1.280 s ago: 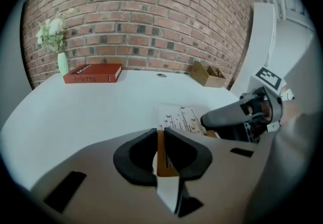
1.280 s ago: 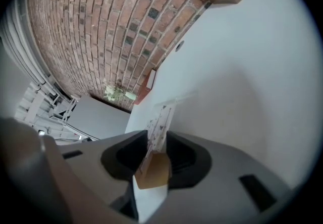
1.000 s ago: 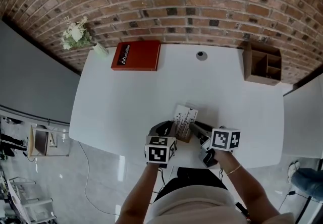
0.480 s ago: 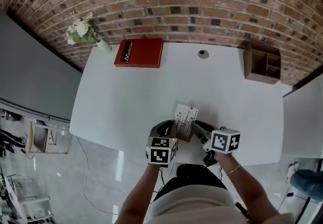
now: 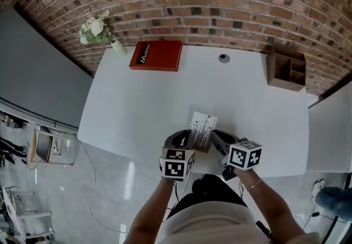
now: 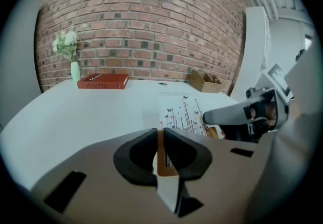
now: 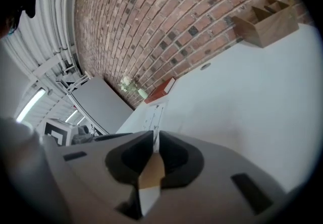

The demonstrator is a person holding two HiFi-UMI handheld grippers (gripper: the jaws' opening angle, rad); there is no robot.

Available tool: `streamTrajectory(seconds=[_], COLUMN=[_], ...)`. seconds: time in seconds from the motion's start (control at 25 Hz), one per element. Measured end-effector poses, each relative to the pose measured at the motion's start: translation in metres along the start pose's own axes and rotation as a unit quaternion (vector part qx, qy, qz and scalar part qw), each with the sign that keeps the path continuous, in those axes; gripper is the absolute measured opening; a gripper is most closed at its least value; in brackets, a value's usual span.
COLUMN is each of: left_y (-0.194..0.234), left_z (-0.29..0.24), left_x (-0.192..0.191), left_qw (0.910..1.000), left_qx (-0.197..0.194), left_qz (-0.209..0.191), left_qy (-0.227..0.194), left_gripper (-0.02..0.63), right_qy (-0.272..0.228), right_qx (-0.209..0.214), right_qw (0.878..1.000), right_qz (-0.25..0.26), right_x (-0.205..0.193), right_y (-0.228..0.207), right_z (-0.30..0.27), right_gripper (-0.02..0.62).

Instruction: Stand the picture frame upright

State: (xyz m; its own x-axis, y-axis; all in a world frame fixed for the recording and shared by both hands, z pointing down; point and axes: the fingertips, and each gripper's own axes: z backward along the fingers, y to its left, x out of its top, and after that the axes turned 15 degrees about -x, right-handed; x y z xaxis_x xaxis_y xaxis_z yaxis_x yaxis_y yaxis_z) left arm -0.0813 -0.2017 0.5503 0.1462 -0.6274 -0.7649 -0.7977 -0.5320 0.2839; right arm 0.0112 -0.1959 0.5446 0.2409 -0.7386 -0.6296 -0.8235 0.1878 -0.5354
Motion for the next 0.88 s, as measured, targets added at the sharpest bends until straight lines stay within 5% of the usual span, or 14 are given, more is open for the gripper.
streamTrajectory(seconds=[0.36, 0.64, 0.88], left_y=[0.0, -0.001, -0.005], left_z=[0.015, 0.023, 0.028], left_x=[-0.004, -0.011, -0.016], left_qw=[0.9998, 0.9996, 0.9996], left_qx=[0.009, 0.013, 0.015], left_qz=[0.007, 0.011, 0.008], left_qy=[-0.014, -0.024, -0.024], left_gripper=[0.037, 0.037, 0.037], right_qy=[-0.05, -0.082, -0.085], right_qx=[0.001, -0.001, -0.006], right_qw=[0.994, 0.976, 0.971], right_qz=[0.095, 0.202, 0.225], right_x=[0.002, -0.006, -0.012], right_y=[0.022, 0.033, 0.032], right_z=[0.012, 0.02, 0.022], right_gripper=[0.034, 0.034, 0.034])
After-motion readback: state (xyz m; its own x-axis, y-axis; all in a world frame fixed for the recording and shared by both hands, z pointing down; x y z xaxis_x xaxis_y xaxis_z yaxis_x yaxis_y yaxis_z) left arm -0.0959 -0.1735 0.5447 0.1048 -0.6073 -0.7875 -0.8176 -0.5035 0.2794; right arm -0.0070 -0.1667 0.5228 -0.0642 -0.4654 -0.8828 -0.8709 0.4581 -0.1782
